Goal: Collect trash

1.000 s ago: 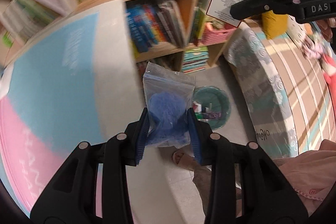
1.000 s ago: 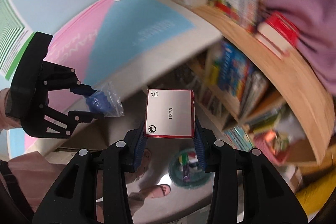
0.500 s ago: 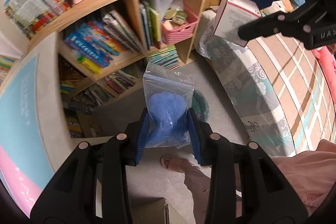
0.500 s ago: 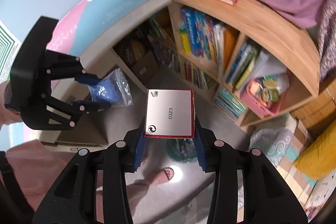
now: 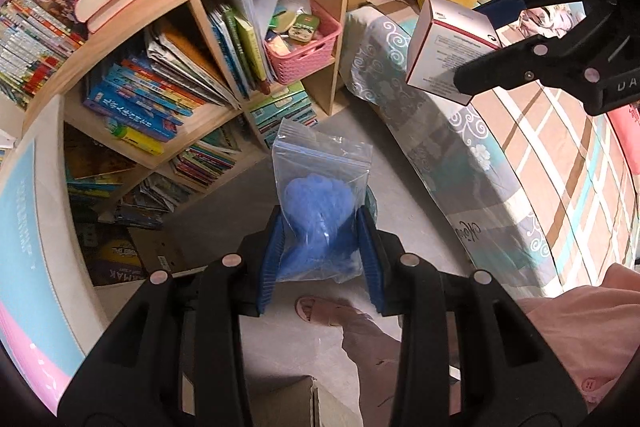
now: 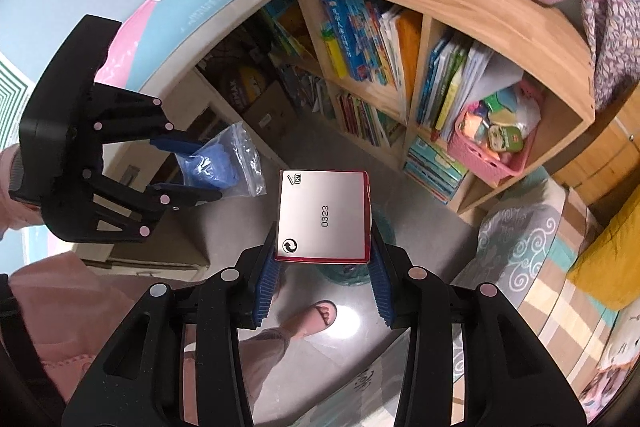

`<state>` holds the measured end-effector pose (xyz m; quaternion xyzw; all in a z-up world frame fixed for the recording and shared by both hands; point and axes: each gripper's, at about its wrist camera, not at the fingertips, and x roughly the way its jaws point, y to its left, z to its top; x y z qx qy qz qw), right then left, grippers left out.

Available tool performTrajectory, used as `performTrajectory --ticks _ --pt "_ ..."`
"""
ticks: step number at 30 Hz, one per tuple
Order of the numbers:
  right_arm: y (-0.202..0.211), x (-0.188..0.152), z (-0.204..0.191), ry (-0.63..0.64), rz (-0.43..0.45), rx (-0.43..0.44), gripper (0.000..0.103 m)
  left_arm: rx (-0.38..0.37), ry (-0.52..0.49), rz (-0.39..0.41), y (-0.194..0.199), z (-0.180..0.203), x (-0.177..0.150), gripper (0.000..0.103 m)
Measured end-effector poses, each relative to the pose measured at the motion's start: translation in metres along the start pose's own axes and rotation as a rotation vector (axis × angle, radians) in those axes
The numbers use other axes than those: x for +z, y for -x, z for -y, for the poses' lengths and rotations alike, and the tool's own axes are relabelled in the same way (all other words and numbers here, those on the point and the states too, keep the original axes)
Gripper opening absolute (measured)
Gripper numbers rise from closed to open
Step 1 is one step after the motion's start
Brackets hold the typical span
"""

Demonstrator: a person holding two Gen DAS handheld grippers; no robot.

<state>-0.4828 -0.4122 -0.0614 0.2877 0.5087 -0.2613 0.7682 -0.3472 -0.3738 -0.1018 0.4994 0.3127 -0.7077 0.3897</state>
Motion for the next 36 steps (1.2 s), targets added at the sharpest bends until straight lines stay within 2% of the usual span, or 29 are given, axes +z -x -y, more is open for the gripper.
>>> performTrajectory --ticks 16,18,19,20,24,26,36 --pt "-0.014 -0.012 0.005 -0.032 -0.036 0.037 0.043 -0.024 -0.03 -0.036 -0.017 0.01 0.006 0.035" --pt "-0.014 -0.01 0.005 -0.026 -0.037 0.028 0.06 -0.013 -0.034 -0.035 -0.018 0.011 0.009 0.052" --pt "-0.014 -0.01 0.006 -0.029 -0.034 0.019 0.073 -0.01 -0.036 -0.024 -0.017 0.012 0.009 0.07" --pt "-0.012 -0.01 0.007 -0.032 -0.023 0.008 0.081 0.002 -0.039 -0.016 -0.016 0.013 0.01 0.084" --pt "-0.005 -0.008 0.013 -0.051 -0.004 -0.006 0.085 0.012 -0.047 -0.012 -0.016 0.013 0.012 0.087" --pt "-0.003 -0.007 0.018 -0.067 -0.004 -0.011 0.086 0.018 -0.047 -0.02 -0.017 0.012 0.013 0.091" --pt "0.001 -0.008 0.028 -0.097 0.0 -0.012 0.086 0.015 -0.034 -0.018 -0.016 0.01 0.014 0.092"
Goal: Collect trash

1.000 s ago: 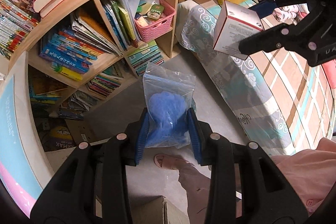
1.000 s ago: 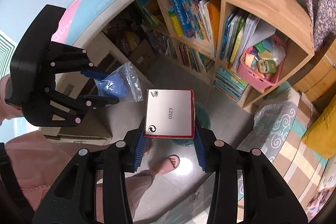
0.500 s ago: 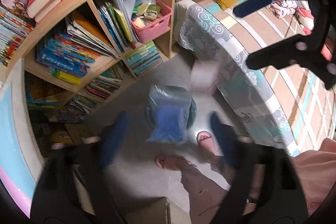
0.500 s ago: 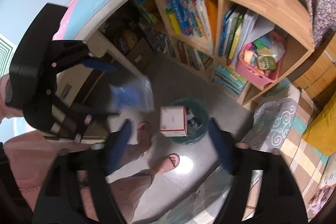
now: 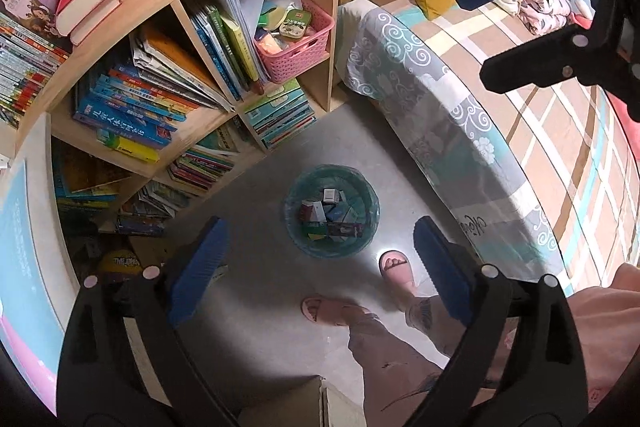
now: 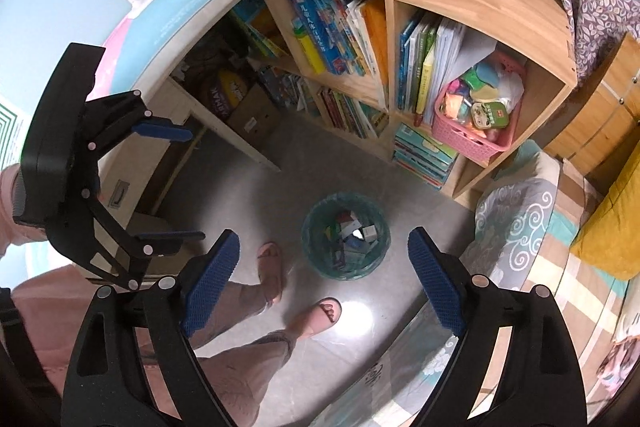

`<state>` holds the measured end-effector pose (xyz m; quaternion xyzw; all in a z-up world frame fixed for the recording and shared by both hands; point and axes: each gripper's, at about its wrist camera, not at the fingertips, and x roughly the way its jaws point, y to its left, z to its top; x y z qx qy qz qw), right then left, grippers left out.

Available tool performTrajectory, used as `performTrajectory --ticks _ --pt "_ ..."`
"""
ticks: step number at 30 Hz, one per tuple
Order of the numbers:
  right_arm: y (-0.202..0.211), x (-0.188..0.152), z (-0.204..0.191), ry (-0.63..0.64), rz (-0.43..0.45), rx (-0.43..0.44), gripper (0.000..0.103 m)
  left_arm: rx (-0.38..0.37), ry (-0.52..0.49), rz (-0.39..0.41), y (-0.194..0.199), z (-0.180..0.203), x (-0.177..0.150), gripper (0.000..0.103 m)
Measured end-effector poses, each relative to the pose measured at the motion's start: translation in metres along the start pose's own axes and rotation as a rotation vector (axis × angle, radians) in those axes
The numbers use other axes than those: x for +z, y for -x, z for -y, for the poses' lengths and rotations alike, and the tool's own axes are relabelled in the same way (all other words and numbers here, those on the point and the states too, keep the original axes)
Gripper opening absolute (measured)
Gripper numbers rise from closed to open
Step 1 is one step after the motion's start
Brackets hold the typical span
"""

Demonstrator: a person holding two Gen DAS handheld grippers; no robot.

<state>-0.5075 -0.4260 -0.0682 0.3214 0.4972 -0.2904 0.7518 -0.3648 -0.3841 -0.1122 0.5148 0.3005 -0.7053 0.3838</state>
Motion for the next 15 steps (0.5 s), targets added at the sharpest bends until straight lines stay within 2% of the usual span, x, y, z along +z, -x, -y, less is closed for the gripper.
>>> performTrajectory --ticks 15 --pt "0.003 -0.0034 0.0006 -0.001 0.003 -0.011 0.088 0.007 0.002 0.003 0.0015 0.0027 -0.001 0.094"
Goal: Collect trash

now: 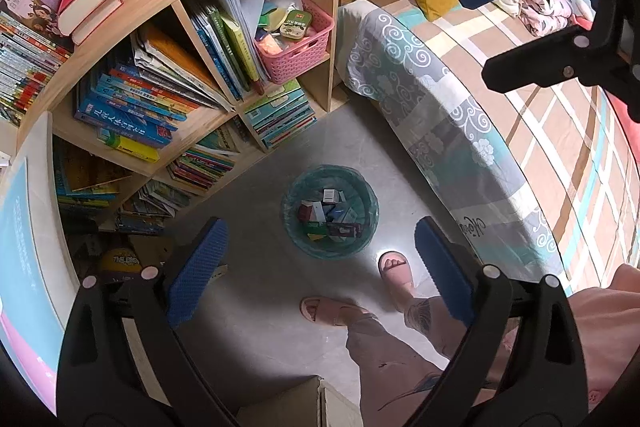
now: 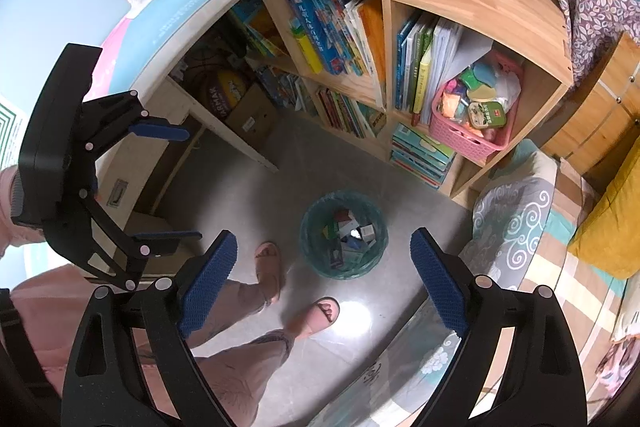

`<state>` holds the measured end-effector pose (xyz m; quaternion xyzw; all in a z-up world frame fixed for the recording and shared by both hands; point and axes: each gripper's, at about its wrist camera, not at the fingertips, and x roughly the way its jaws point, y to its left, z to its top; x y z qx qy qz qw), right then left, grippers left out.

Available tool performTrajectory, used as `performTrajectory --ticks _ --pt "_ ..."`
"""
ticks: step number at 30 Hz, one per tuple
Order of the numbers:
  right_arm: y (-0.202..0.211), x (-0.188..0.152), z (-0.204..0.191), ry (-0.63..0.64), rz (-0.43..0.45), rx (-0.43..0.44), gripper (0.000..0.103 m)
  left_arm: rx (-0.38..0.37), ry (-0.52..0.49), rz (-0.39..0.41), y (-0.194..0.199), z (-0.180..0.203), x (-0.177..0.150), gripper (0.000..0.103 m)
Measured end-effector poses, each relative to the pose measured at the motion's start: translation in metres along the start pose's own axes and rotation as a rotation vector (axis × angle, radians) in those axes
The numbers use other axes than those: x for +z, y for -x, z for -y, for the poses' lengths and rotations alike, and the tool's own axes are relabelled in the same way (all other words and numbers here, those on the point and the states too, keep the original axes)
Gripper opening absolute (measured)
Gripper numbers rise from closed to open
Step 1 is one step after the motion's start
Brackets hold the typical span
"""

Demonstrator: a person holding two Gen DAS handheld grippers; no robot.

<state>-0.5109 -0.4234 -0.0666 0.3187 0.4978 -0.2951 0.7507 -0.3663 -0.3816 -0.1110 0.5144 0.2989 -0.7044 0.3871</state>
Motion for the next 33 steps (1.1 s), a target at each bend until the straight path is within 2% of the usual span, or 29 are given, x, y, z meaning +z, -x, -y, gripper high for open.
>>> performTrajectory --ticks 13,18,24,33 --pt "0.005 -0.009 0.001 -0.038 0.013 0.003 0.092 0.046 0.016 0.004 0.008 0.002 -0.005 0.096" --pt "0.006 -0.01 0.0 -0.044 0.02 0.036 0.095 0.071 0.035 0.008 0.012 0.002 -0.009 0.096" --pt "0.005 -0.013 -0.009 -0.027 -0.002 0.1 0.097 0.076 0.074 0.024 0.021 0.005 -0.017 0.096" --pt "0.006 -0.016 -0.019 0.001 0.01 0.099 0.097 0.139 0.181 0.052 0.032 0.011 -0.036 0.096"
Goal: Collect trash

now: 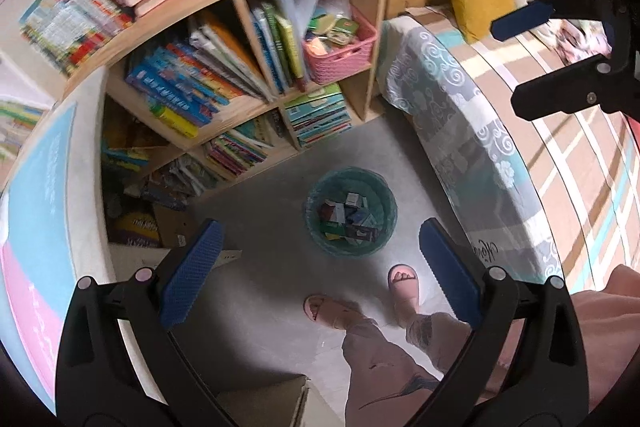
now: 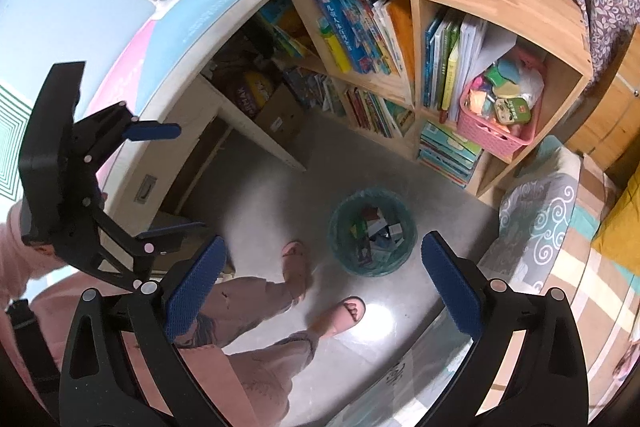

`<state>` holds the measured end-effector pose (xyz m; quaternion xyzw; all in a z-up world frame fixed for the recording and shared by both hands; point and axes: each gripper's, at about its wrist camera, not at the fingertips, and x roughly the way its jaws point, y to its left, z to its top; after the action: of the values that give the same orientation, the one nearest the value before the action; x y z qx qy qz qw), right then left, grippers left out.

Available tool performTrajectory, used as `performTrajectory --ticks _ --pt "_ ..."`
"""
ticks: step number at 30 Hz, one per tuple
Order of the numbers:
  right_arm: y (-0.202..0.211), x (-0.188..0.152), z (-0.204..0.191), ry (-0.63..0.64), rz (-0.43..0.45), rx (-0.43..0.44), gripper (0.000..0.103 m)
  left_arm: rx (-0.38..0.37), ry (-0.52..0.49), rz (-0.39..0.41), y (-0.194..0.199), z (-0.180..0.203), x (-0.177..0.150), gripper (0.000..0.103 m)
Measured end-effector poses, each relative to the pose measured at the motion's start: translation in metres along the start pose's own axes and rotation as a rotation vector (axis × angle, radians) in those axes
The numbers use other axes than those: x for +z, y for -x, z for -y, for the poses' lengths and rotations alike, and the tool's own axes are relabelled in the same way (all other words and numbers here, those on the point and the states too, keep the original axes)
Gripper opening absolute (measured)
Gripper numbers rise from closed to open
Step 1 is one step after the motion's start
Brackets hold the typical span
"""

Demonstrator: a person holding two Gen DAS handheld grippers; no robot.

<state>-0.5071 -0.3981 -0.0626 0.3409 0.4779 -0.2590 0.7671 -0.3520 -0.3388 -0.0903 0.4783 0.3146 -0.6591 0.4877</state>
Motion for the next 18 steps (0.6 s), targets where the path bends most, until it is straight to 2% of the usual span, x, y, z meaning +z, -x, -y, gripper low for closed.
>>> performTrajectory --ticks 4,9,18 --pt "-0.004 0.001 -0.009 0.045 -0.013 -0.002 0.097 0.015 0.091 -0.005 0.006 -0.008 -0.017 0.096" --pt "-0.019 0.008 -0.028 0.123 -0.05 0.041 0.097 0.073 0.232 -0.007 0.016 -0.026 -0.047 0.096" --pt "-0.045 0.039 -0.097 0.302 -0.086 0.105 0.097 0.175 0.466 -0.009 0.048 -0.074 -0.111 0.096"
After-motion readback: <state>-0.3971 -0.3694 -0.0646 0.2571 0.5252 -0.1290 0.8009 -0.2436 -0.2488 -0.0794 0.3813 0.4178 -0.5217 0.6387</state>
